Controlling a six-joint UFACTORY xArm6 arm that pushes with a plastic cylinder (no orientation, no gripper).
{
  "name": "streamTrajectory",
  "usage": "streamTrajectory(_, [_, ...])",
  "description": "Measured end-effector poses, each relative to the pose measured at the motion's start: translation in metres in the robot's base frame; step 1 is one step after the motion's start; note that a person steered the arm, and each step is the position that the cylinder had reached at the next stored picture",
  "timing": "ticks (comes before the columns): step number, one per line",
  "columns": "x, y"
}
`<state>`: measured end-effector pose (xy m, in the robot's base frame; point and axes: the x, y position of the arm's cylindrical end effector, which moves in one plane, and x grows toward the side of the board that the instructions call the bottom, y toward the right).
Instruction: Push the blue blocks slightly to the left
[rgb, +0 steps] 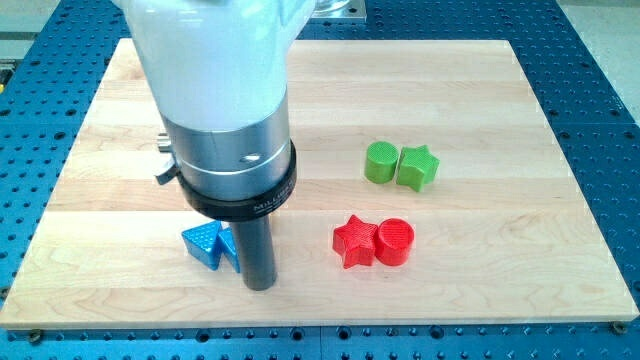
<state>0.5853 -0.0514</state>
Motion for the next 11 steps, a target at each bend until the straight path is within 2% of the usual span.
streamTrajectory(2, [-0.008, 0.018])
streamTrajectory(5, [-0.015, 0.004])
streamTrajectory(7, [-0.031, 0.019])
streamTrajectory(11, [-0.031, -0.059])
